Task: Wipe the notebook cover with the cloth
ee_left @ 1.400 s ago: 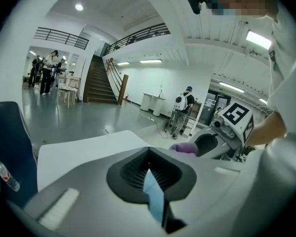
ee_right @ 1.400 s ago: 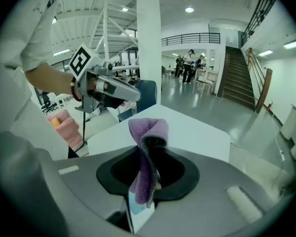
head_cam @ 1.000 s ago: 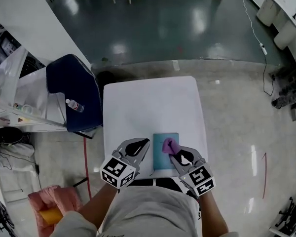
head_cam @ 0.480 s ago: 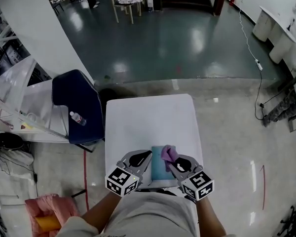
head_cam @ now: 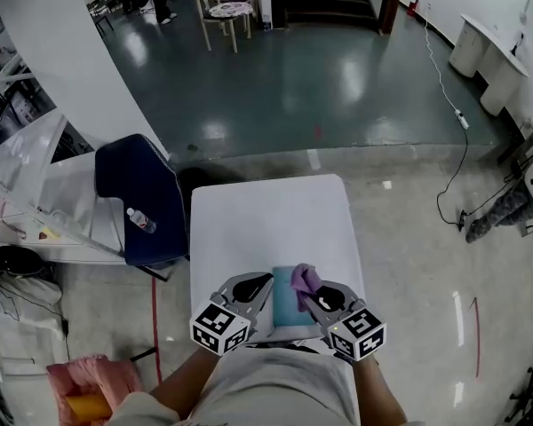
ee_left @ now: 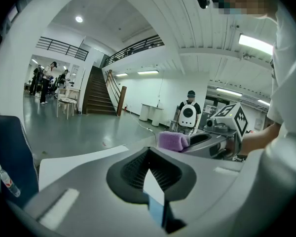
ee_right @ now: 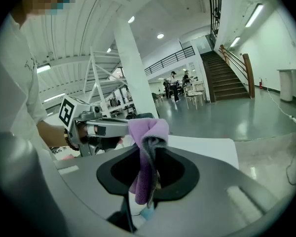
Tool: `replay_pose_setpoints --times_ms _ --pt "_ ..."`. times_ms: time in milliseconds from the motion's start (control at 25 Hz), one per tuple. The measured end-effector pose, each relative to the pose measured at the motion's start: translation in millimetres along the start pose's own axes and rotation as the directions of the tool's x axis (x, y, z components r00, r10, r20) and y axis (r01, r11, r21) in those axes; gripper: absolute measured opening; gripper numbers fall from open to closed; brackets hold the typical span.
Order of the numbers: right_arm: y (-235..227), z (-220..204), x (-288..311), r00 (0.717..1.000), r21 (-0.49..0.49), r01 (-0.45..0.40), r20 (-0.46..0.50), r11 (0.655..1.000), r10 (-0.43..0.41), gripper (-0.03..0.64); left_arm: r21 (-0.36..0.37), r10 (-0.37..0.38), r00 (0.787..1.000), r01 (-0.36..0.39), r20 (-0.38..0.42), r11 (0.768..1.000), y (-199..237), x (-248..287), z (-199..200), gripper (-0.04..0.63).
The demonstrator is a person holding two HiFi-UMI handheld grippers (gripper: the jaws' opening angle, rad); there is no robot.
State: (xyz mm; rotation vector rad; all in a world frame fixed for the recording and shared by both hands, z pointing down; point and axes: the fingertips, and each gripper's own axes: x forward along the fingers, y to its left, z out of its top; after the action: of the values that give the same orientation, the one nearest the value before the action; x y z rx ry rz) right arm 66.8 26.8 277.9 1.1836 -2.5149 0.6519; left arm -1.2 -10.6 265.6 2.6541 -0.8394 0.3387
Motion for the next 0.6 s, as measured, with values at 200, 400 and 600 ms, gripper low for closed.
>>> replay_pose_setpoints --times_ms 200,400,600 --pt "1.2 -2.0 0.0 1.000 0.006 0.000 -0.002 1.000 0.000 0.101 0.010 0.005 1.000 -0.005 0.005 1.000 2.6 -1.0 3.6 0.000" --pt "0.4 -4.6 -2.5 1.000 0.011 -0.005 -0.003 1.000 0.005 0.101 0.009 0.000 1.000 0.000 0.003 1.000 -2.8 1.4 1.7 0.000" --pt "3.4 -7.3 -0.9 1.000 0.008 -0.011 -0.012 1.000 0.011 0.101 0.010 -0.001 1.000 0.001 -0.002 1.000 -3.3 -0.1 0.0 0.000"
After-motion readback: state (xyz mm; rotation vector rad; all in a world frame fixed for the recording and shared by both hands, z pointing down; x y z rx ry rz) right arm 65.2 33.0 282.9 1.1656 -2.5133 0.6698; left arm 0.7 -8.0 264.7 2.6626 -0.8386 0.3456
